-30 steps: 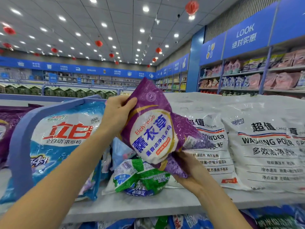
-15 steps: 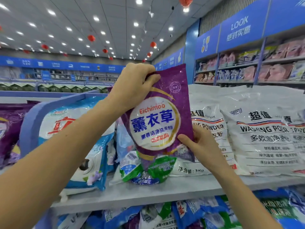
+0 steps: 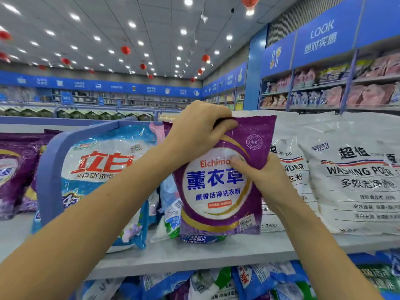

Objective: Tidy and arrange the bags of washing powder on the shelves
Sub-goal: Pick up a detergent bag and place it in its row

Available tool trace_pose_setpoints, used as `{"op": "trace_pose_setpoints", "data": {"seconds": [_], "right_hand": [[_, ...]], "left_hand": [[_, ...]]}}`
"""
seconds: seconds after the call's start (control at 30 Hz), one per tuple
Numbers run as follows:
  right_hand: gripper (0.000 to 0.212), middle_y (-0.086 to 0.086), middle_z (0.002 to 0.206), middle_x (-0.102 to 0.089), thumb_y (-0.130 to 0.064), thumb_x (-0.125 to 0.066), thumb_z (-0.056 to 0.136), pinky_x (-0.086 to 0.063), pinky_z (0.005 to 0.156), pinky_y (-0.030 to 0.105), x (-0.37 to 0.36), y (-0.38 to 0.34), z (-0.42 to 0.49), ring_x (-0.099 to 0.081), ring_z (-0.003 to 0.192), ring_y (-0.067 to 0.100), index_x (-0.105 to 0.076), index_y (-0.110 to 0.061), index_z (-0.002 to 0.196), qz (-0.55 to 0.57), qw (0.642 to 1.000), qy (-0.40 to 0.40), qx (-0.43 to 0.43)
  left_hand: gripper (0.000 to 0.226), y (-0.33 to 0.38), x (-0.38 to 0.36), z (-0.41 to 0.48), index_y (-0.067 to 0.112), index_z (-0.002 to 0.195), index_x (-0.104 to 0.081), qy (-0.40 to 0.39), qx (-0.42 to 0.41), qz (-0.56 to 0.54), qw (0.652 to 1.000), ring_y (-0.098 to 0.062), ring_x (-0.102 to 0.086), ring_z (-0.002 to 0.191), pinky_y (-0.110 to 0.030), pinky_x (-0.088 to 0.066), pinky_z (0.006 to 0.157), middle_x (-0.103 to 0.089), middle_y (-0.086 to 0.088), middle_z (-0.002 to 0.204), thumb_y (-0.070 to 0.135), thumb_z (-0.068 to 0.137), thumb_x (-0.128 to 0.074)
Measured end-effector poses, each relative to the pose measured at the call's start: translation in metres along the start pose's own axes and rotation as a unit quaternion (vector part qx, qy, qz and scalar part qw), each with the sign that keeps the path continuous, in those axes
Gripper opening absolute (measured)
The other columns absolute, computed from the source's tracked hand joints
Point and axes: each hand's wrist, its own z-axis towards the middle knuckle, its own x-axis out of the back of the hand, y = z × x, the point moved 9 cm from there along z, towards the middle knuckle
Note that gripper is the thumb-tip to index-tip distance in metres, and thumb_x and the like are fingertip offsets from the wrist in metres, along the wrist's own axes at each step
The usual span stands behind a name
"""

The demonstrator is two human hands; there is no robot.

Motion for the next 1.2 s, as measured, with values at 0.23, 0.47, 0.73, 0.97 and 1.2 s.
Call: {"op": "trace_pose_setpoints", "data": {"seconds": [0.23, 0.47, 0.73, 0.97, 1.2], "right_hand": [[0.016, -0.001, 0.076, -0.074, -0.012, -0.071, 0.079, -0.057, 0.062, 0.031, 0.021, 0.000, 0.003, -0.072, 0.072, 0.019, -0.073, -0.025, 0.070, -0.015, 0.997, 0.065, -0.032], [0.008, 0.000, 0.074, -0.074, -0.005, -0.068, 0.080, -0.059, 0.060, 0.031, 0.025, -0.008, 0.006, -0.071, 0.070, 0.017, -0.067, -0.013, 0.084, 0.134, 0.983, 0.090, -0.092], [0.006, -0.003, 0.073, -0.074, -0.010, -0.063, 0.086, -0.056, 0.054, 0.025, -0.002, 0.001, -0.002, -0.071, 0.067, 0.013, -0.065, -0.016, 0.085, 0.137, 0.982, 0.005, -0.133], [0.022, -0.001, 0.082, -0.074, -0.011, -0.064, 0.086, -0.054, 0.051, 0.022, -0.049, 0.007, -0.011, -0.071, 0.068, 0.013, -0.061, -0.010, 0.108, 0.131, 0.979, -0.037, -0.154], [0.009, -0.005, 0.071, -0.073, -0.010, -0.063, 0.086, -0.054, 0.052, 0.023, -0.139, -0.016, -0.021, -0.070, 0.064, 0.012, -0.065, -0.018, 0.084, 0.161, 0.975, -0.093, -0.123]], "left_hand": [[0.052, -0.015, 0.024, -0.055, 0.010, 0.116, -0.053, 0.209, 0.119, -0.038, 0.970, -0.014, -0.050, 0.104, -0.023, -0.035, 0.094, -0.054, 0.004, 0.111, 0.038, 0.076, -0.072], [0.091, -0.032, -0.063, -0.175, 0.033, 0.108, -0.046, 0.155, 0.438, -0.418, 0.781, -0.010, -0.058, 0.103, -0.016, -0.049, 0.077, -0.058, 0.006, 0.110, 0.074, 0.033, -0.077], [0.026, -0.011, -0.067, -0.212, 0.026, 0.076, -0.072, 0.093, 0.482, -0.376, 0.786, -0.007, -0.070, 0.065, -0.016, -0.053, 0.058, -0.074, 0.007, 0.072, 0.039, 0.055, -0.078], [0.030, -0.013, -0.019, -0.249, 0.027, 0.080, -0.072, 0.082, 0.505, -0.349, 0.785, -0.005, -0.069, 0.065, -0.021, -0.053, 0.061, -0.074, 0.008, 0.076, 0.049, 0.061, -0.078], [0.078, -0.031, 0.061, -0.290, 0.029, 0.095, -0.067, 0.155, 0.491, -0.317, 0.797, 0.001, -0.068, 0.086, -0.013, -0.051, 0.071, -0.073, 0.017, 0.093, 0.087, 0.042, -0.064]]}}
